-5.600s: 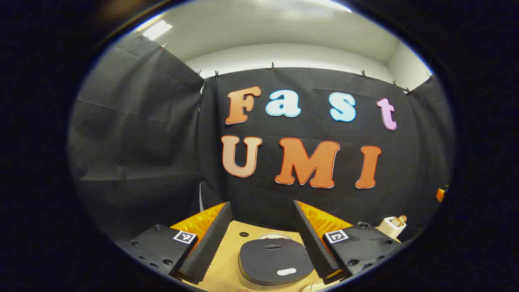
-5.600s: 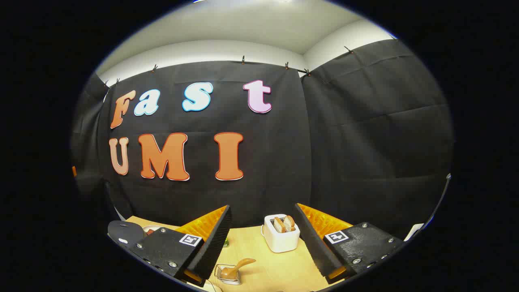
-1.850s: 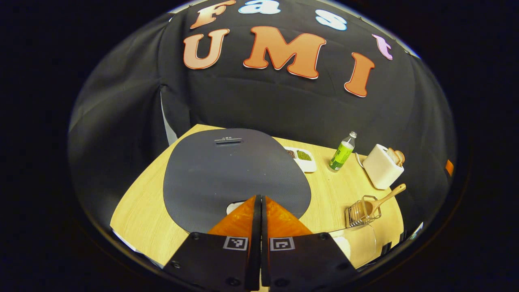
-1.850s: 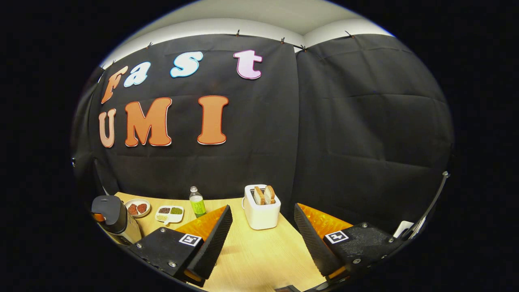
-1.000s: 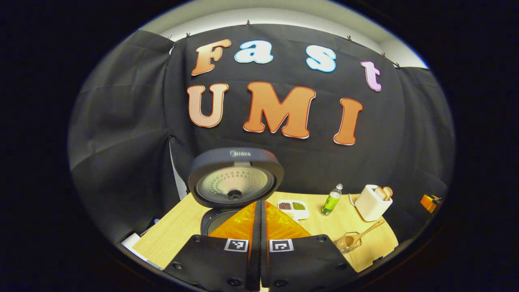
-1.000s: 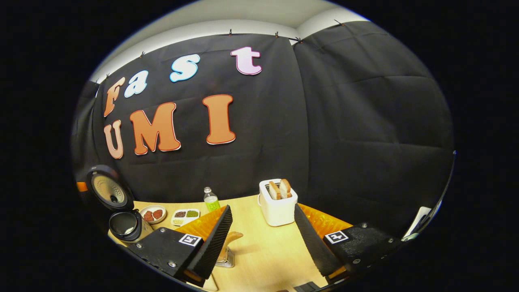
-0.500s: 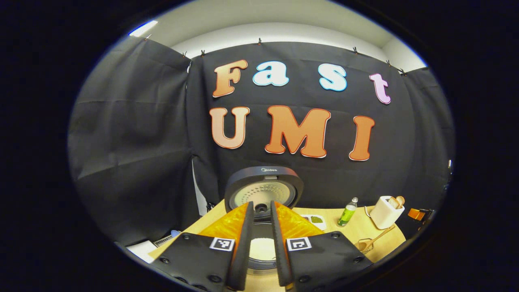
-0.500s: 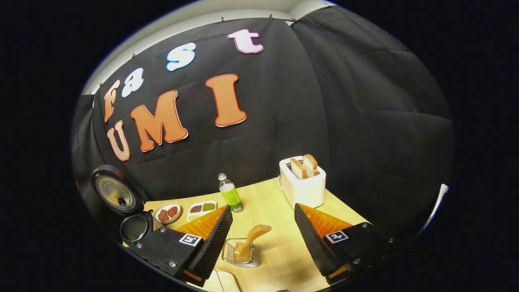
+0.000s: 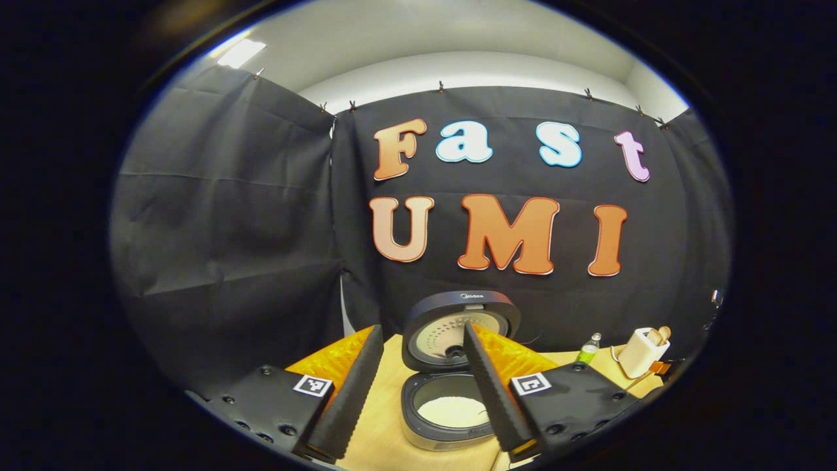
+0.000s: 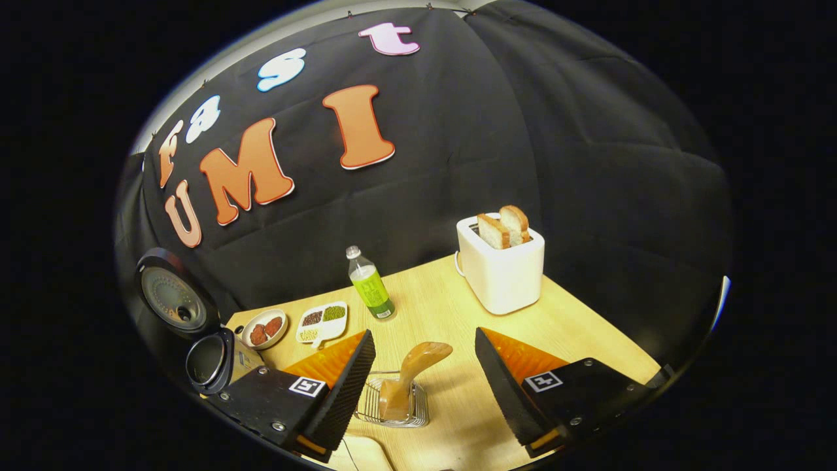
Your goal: Close the left gripper, press the button to open the rice cooker; take a wooden spoon from the chopstick holder with the right hand, scoop a spoonful of rice and pour it into the rice cooker, then put the wooden spoon back into the chopstick holder.
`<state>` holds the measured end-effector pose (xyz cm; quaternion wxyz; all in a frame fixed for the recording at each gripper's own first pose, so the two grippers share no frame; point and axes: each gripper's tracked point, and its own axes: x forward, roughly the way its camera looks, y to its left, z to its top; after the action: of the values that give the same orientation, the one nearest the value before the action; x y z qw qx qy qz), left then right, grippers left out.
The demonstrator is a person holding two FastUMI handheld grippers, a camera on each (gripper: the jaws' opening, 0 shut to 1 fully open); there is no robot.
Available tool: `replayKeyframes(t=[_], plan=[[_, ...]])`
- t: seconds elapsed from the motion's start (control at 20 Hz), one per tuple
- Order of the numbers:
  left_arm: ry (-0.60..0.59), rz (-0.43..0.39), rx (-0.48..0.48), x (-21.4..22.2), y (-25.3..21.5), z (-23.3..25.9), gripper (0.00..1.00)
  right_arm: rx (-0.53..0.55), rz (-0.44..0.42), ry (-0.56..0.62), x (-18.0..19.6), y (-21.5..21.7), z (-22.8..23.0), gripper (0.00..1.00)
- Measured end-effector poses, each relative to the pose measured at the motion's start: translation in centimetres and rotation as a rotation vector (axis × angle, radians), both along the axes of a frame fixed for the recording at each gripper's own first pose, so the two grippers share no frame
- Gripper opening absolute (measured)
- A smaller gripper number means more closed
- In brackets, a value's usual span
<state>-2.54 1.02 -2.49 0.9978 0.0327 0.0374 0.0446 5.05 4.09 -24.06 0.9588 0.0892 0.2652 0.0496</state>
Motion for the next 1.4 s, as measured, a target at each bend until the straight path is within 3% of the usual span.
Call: replayKeyframes(t=[0.2, 0.35, 0.75, 0.9, 1.15, 1.4], plan=[[-0.019, 0.061, 0.024, -0.2, 1.3, 0.2, 1.00, 0.005, 0.022, 0.059, 0.2, 1.5, -2.7, 0.95], [-0.011, 0.086, 0.016, -0.3, 1.7, -0.1, 1.00, 0.010, 0.033, 0.118, 0.1, 2.0, -5.2, 0.92], [0.008, 0.160, 0.031, -1.8, 3.6, -1.3, 1.00, 0.099, 0.064, 0.193, 0.4, 3.8, -7.0, 0.53], [0.013, 0.175, 0.023, -2.1, 4.0, -1.6, 1.00, 0.138, 0.093, 0.189, 0.5, 4.8, -6.4, 0.19], [0.008, 0.167, 0.022, -2.0, 3.8, -1.3, 0.99, 0.089, 0.155, 0.130, 0.0, 5.3, -5.0, 0.05], [0.015, 0.119, 0.039, -1.4, 3.7, -1.2, 1.00, 0.109, 0.101, 0.057, 0.1, 4.7, -1.1, 0.02]])
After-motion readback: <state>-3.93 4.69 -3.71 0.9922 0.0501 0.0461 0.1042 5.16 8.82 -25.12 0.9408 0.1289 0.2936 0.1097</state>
